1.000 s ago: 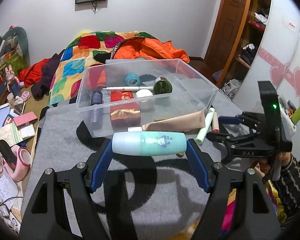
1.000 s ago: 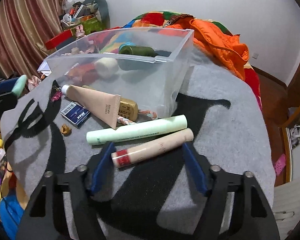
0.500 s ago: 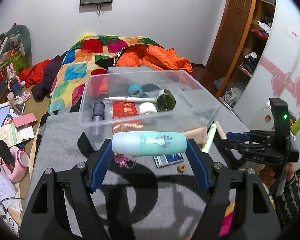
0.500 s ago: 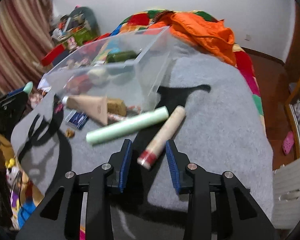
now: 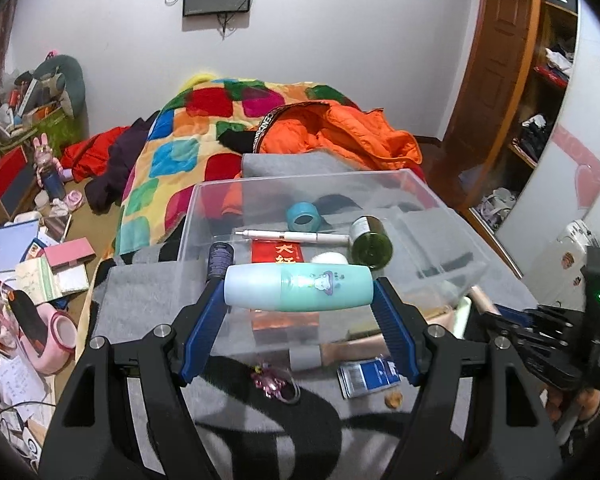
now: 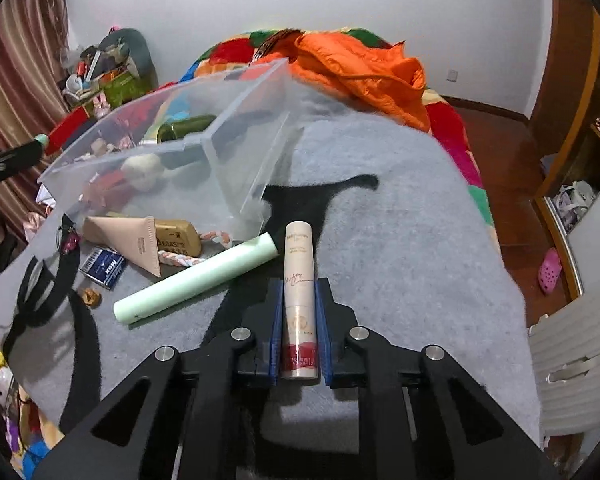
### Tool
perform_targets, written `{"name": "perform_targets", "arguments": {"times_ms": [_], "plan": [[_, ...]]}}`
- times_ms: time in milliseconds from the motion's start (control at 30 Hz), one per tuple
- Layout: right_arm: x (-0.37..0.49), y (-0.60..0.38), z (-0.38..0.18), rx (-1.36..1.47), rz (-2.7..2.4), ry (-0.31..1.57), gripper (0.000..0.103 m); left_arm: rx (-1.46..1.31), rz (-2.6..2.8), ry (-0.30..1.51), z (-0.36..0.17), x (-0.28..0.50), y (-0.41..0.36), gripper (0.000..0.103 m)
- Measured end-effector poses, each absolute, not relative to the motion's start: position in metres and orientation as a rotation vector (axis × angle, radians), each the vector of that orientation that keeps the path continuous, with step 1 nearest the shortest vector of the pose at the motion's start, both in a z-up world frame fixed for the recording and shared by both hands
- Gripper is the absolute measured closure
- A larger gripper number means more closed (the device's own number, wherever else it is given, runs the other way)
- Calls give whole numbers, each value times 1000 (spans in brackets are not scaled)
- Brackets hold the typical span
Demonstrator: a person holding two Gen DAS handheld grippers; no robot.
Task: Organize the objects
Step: 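Grasp the red-capped cream tube with the right tool while the left tool carries the bottle, then lower the teal bottle into the box and open the left tool while the right tool drops the tube in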
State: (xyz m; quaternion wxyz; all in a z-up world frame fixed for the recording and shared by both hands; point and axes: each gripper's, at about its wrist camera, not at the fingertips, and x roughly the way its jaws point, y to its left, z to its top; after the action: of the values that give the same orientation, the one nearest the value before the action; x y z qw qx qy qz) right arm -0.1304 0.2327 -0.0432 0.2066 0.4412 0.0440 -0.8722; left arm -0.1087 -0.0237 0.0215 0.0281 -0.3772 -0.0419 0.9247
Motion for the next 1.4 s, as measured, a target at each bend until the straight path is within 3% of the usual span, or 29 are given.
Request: {"name": "perform_targets", "arguments": {"times_ms": [500,933,1400], "plan": [[-136,189,43,927,-2418,48,89,-1294,2782,-177,-4,-151,-26,30],[-182,128,16,1042,-2352,164,89,-1320,2734,-221,-13,-160,-28,30],[-179,118,1,1079,-2335,256,89,-1281,2728,-220,-3,-146,-23,21]]}}
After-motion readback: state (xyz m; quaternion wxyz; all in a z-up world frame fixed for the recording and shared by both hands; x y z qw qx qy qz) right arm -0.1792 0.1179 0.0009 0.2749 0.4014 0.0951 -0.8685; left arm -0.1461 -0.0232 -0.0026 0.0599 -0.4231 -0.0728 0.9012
